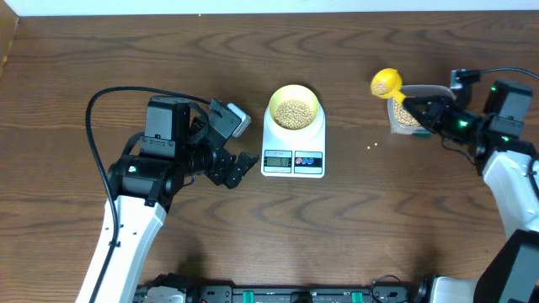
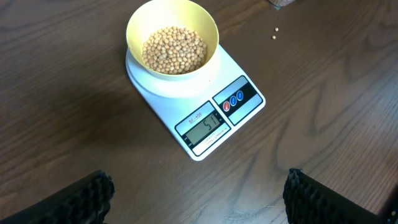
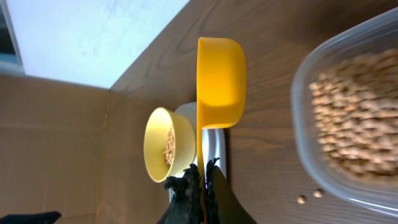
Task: Scoop item into bowl and weigh 50g on scale
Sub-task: 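Carry the empty scoop right back to the soybean tub, then dip the scoop into the soybeans with the right gripper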
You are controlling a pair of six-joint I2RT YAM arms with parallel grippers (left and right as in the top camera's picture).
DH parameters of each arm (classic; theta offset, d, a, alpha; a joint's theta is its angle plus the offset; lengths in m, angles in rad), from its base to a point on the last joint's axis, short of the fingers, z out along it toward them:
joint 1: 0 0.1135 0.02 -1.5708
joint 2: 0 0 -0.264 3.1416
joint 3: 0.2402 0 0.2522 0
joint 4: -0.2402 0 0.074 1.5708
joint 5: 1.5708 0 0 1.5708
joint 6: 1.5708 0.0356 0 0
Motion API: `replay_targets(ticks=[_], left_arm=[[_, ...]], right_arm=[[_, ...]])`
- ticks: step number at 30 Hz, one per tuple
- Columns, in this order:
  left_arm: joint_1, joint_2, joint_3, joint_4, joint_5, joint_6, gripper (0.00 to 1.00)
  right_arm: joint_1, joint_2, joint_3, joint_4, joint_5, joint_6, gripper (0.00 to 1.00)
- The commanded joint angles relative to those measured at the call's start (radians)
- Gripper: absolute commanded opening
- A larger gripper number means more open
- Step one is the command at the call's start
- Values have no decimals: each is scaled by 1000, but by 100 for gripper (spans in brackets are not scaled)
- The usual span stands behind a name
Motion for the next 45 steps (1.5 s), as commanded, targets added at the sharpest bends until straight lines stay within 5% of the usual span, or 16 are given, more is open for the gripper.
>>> replay_targets(ticks=[1, 21, 45], left_arm=[[-2, 4, -5, 1, 8, 13, 89], [-2, 4, -5, 1, 8, 13, 89], [-2, 4, -5, 1, 8, 13, 89]], right_arm=[[-41, -34, 1, -16, -5, -53, 1], [-113, -37, 1, -131, 133, -442, 1], [-111, -37, 1, -168, 237, -1226, 1]])
